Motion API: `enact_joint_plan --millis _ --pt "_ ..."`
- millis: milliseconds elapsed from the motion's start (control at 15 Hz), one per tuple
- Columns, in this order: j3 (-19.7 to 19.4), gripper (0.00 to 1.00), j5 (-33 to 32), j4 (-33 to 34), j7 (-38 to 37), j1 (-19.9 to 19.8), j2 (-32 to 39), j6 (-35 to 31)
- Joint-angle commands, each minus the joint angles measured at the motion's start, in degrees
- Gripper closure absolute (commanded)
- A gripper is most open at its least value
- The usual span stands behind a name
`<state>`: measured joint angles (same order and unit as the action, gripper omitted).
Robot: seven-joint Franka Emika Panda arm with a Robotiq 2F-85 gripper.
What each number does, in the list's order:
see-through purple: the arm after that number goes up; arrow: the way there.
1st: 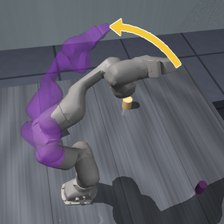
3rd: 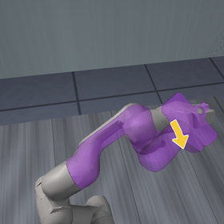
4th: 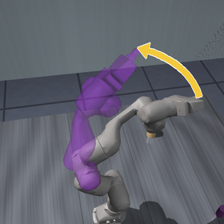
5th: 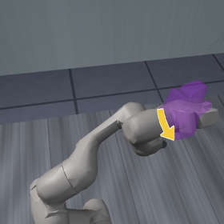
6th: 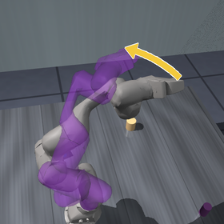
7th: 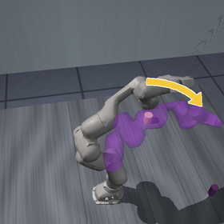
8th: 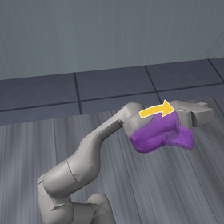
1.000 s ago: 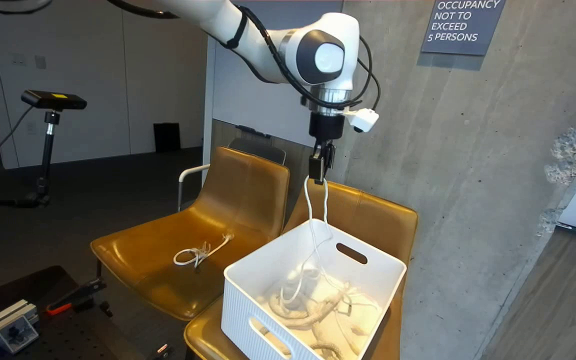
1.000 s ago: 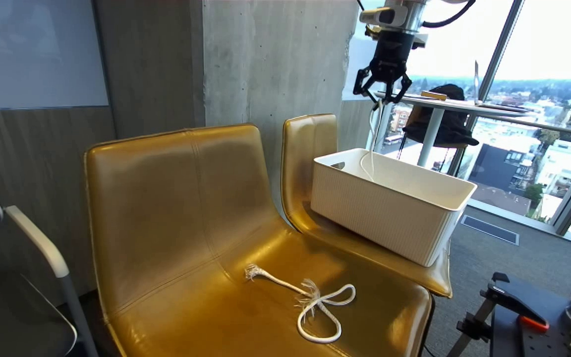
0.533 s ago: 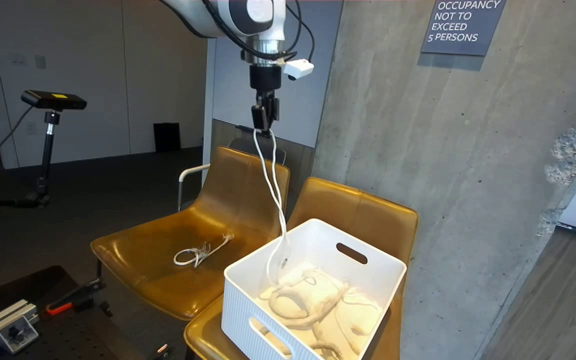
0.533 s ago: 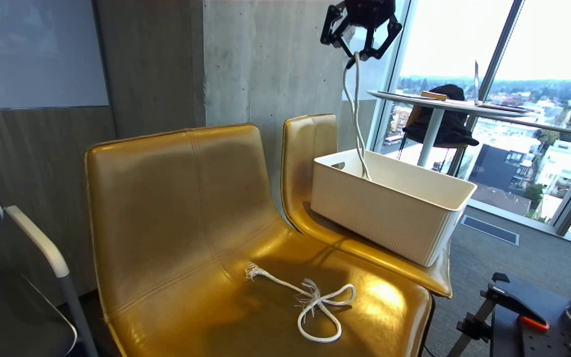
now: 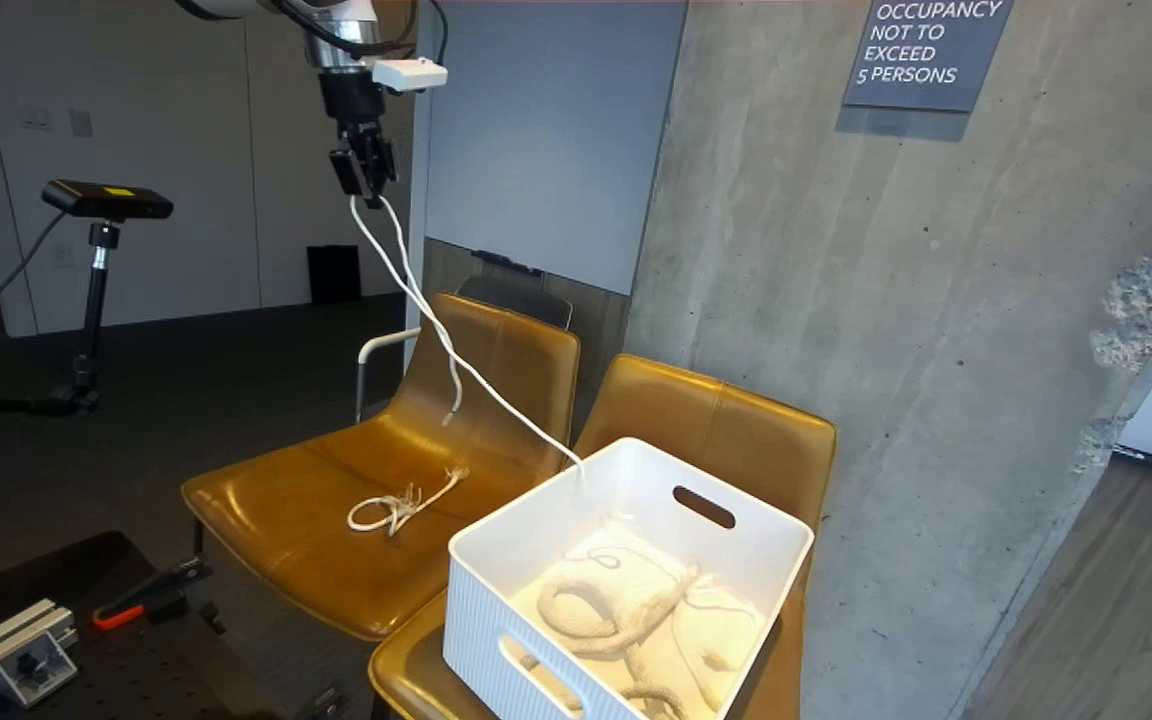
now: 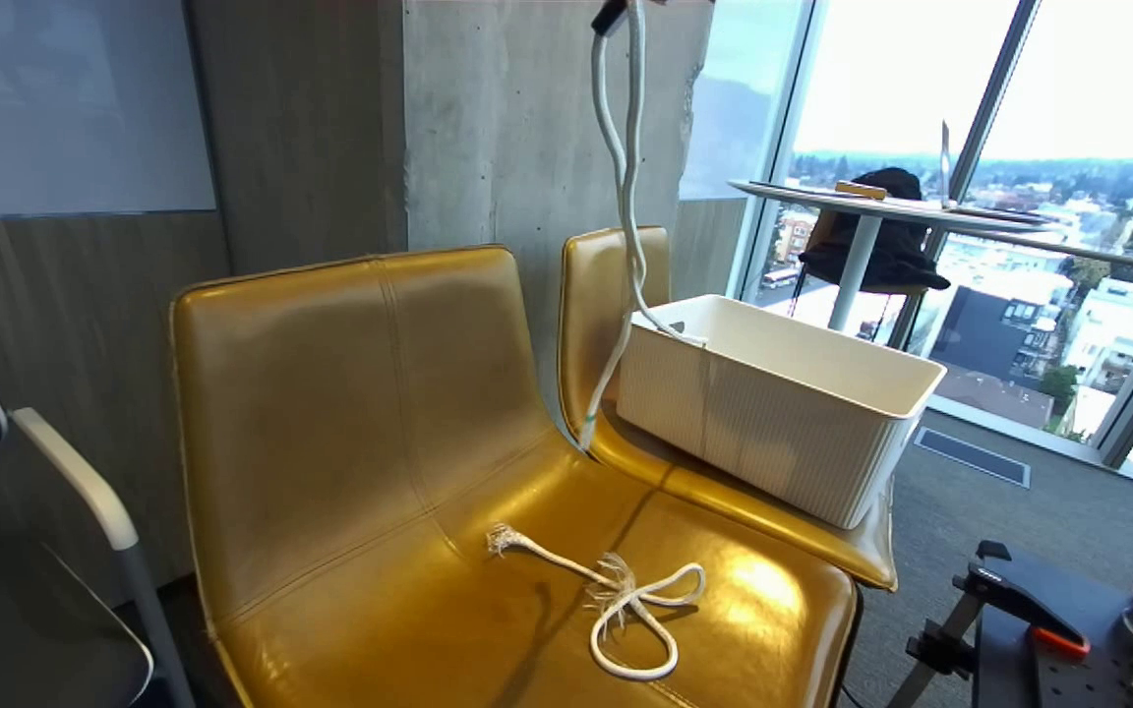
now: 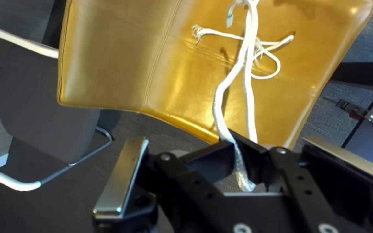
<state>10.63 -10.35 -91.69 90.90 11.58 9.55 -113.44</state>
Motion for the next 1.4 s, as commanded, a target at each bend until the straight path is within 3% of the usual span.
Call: enact_joint_plan --millis 0,1333 --pt "2.32 1.0 -3.04 -0.58 -5.82 3.01 1.05 0.2" --pt "6.84 1.0 -1.2 -0.82 -9.34 6.97 13.26 -1.34"
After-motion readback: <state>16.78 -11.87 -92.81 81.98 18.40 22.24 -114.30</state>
